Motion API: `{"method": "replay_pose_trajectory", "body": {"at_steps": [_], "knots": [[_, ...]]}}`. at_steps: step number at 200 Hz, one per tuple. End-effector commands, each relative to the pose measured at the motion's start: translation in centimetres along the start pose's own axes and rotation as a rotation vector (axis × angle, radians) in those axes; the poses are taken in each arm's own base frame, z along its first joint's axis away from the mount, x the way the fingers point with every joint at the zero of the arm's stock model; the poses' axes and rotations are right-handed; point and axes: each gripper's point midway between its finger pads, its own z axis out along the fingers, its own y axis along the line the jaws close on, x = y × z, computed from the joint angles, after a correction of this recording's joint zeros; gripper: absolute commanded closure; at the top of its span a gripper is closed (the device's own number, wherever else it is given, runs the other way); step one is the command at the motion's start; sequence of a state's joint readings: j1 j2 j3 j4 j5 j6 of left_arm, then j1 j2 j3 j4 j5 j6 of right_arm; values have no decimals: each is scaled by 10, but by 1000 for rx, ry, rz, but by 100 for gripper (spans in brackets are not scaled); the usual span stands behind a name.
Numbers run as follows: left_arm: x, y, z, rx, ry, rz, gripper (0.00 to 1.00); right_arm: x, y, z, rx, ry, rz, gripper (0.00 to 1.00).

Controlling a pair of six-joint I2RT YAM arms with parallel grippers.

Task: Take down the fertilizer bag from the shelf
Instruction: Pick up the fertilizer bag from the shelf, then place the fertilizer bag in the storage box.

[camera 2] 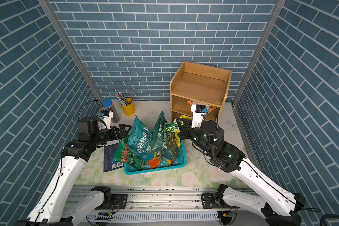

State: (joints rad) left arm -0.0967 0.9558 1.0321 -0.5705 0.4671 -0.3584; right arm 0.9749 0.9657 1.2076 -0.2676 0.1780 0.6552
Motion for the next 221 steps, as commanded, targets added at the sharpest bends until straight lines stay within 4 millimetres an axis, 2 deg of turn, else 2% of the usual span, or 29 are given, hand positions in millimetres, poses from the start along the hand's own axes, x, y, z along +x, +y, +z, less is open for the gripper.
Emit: {"method": "replay_pose_trajectory", "body": {"at_steps": [1,61,92,125,143,170,221], "knots": [[3,2,2,-6,3,5,0,-4,32,-10,-95,9,37,100],[3,2,2,-5,3,4,0,35,69,-34,-203,50,99,100],[3,2,2,-5,3,5,0,57,90,-37,-240,99,102,100],[3,2,2,-5,4,4,0,84,98,-42,-247,146,104,100],[3,2,2,-5,4,5,0,99,90,-43,-235,152,107,100],[3,2,2,-5,3,4,0,120,66,-41,-193,149,120,100],[3,3,2,-7,4,4,0,147,33,-37,-129,154,153,100]]}}
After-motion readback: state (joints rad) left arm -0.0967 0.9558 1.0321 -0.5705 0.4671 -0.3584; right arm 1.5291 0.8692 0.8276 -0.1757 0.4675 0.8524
